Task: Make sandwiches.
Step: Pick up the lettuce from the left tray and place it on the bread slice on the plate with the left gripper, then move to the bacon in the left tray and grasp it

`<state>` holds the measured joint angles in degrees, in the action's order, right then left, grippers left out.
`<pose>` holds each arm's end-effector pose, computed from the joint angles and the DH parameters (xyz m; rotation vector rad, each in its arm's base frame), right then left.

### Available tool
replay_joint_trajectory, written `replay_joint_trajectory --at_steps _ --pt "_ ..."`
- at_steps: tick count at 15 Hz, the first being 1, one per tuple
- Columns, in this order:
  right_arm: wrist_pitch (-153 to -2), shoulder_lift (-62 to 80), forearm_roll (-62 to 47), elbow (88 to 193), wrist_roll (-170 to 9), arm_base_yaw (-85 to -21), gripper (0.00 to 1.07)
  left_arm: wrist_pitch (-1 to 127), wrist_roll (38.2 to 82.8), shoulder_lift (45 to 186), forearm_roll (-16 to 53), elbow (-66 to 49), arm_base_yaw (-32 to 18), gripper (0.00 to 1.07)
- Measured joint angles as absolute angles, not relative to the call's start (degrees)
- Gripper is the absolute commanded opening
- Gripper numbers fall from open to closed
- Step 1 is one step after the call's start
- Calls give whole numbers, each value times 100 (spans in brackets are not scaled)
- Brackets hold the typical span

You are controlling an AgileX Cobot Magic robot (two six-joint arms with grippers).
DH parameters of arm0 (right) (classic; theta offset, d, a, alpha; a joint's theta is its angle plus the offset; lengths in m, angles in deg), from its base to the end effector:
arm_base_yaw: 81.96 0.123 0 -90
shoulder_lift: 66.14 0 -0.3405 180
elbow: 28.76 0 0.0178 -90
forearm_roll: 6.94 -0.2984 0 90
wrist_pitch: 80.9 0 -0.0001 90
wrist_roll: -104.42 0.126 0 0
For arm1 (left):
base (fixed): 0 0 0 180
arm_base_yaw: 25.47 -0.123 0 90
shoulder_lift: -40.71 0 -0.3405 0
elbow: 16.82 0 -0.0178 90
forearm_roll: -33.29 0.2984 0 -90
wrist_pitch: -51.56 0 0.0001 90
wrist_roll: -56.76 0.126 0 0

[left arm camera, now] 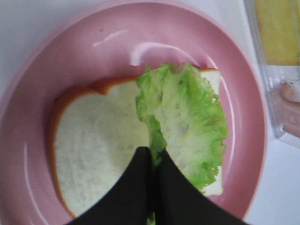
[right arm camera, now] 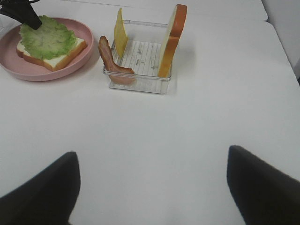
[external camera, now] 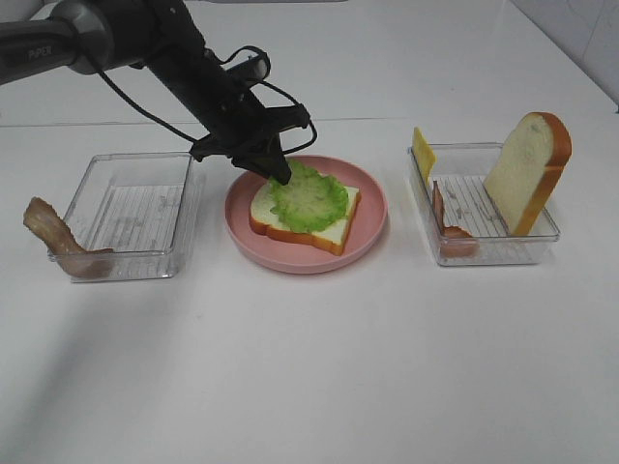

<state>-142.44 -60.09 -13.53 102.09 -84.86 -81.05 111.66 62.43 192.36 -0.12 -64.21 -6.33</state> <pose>0.0081 0.0128 0.2876 -0.1881 2.0237 0.0455 0.5769 -0.2639 0.1246 0.2909 2.8111 -0.8280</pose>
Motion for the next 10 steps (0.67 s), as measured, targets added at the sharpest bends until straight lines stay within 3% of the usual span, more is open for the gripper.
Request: replay_joint_trajectory --at_steps 2,4,5,10 --pt "-14244 -6009 -1353 10209 -8486 -8105 80 11166 6054 19236 177 -6421 -633 29" --pt "-14244 -6009 -1353 10209 -8486 -8105 80 11166 5996 19236 189 -6438 -633 66" --pt "-14244 -6009 -1353 10209 -8486 -8105 80 11212 5979 19241 183 -6501 -633 79" --pt "-14244 -6009 -1353 10209 -8486 -8105 80 12054 5888 19241 510 -7492 -633 82"
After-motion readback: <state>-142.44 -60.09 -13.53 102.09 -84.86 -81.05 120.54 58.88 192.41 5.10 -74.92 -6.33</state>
